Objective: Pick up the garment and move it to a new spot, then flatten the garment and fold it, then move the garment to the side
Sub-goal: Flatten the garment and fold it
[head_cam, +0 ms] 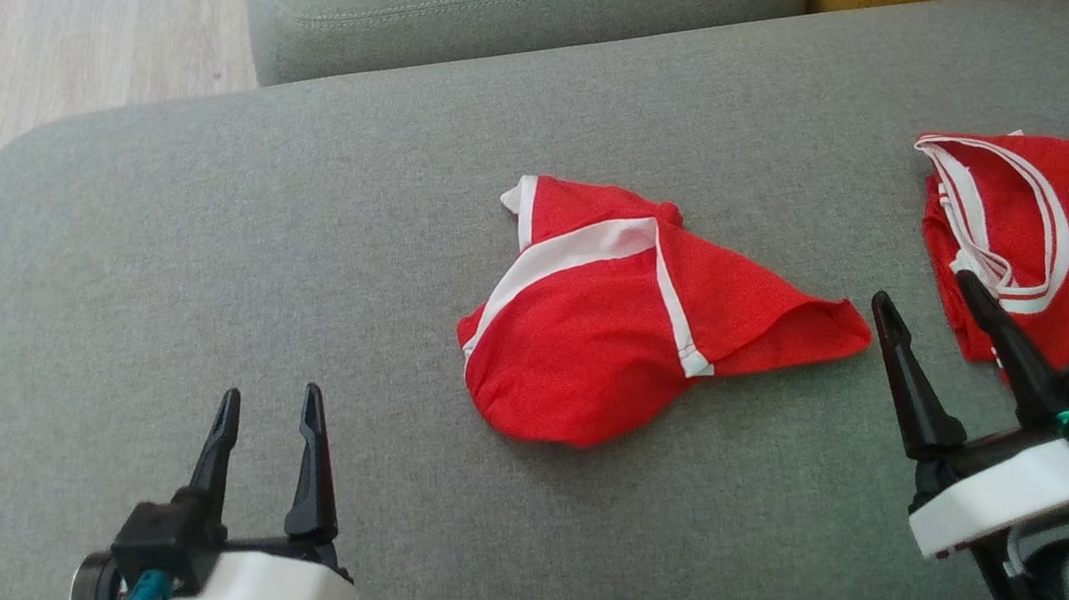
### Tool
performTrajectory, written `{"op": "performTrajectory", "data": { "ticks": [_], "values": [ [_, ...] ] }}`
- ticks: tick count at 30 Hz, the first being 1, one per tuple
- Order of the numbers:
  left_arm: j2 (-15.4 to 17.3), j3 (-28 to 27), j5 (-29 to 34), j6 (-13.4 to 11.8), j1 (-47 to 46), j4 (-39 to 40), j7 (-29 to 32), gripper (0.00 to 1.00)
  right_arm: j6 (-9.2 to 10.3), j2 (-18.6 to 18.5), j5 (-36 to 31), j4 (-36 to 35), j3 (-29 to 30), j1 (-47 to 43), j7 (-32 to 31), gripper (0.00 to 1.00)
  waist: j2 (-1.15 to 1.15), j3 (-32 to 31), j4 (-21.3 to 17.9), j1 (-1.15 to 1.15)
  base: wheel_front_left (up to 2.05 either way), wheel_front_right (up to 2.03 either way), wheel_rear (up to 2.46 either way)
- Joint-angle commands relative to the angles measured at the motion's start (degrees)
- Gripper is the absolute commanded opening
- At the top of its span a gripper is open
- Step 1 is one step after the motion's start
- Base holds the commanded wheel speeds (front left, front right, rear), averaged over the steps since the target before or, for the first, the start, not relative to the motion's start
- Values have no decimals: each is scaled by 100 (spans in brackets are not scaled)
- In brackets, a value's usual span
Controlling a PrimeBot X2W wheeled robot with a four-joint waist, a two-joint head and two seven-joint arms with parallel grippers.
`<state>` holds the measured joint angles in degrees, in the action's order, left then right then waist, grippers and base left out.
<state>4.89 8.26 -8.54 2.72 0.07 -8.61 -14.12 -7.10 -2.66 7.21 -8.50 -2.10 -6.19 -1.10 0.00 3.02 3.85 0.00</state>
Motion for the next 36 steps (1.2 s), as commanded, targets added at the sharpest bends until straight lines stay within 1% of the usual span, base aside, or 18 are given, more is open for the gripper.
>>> {"op": "performTrajectory", "data": {
  "ticks": [1, 11, 16, 20, 26, 29, 32, 33, 35, 36],
  "values": [
    [91, -191, 11, -35, -156, 212, -8, 100, -39, -22, 41, -206, -151, 187, -6, 100, 0, 4, 8, 0, 0, 0, 0],
    [113, -155, -26, -65, -191, 222, -12, 100, -39, -22, 81, -177, -171, 205, -10, 100, 0, 60, 23, 0, 0, 0, 0],
    [130, -136, -47, -75, -236, 218, -15, 100, -39, -22, -37, -43, -281, 261, -103, 100, 0, 119, 45, 0, 0, 0, 0],
    [125, -89, -68, -59, -375, 218, -25, 100, -39, -22, -259, 493, -757, 505, -239, 100, 0, 291, 131, 0, 0, 0, 0],
    [74, 24, -96, -9, -603, 150, -52, 100, -39, -22, -467, 1549, -1319, 1061, -234, 100, 0, 503, 344, 0, 0, 0, 0],
    [42, 60, -116, -8, -663, 107, -66, 100, -39, -22, -557, 2020, -1388, 1304, -196, 100, 0, 564, 439, 0, 0, 0, 0],
    [14, 78, -138, -14, -697, 73, -75, 100, -39, -22, -585, 2304, -1360, 1458, -110, 100, 0, 612, 501, 0, 0, 0, 0],
    [7, 82, -143, -15, -707, 64, -78, 100, -39, -22, -569, 2348, -1315, 1487, -81, 62, 0, 625, 512, 0, 0, 0, 0],
    [-3, 82, -152, -17, -723, 53, -81, 100, -39, -22, -557, 2378, -1222, 1520, -33, 0, 0, 647, 522, 0, 0, 0, 0],
    [-6, 75, -156, -19, -727, 51, -83, 100, -39, -22, -552, 2375, -1156, 1524, -22, 0, 0, 661, 519, 0, 0, 0, 0]
  ]
}}
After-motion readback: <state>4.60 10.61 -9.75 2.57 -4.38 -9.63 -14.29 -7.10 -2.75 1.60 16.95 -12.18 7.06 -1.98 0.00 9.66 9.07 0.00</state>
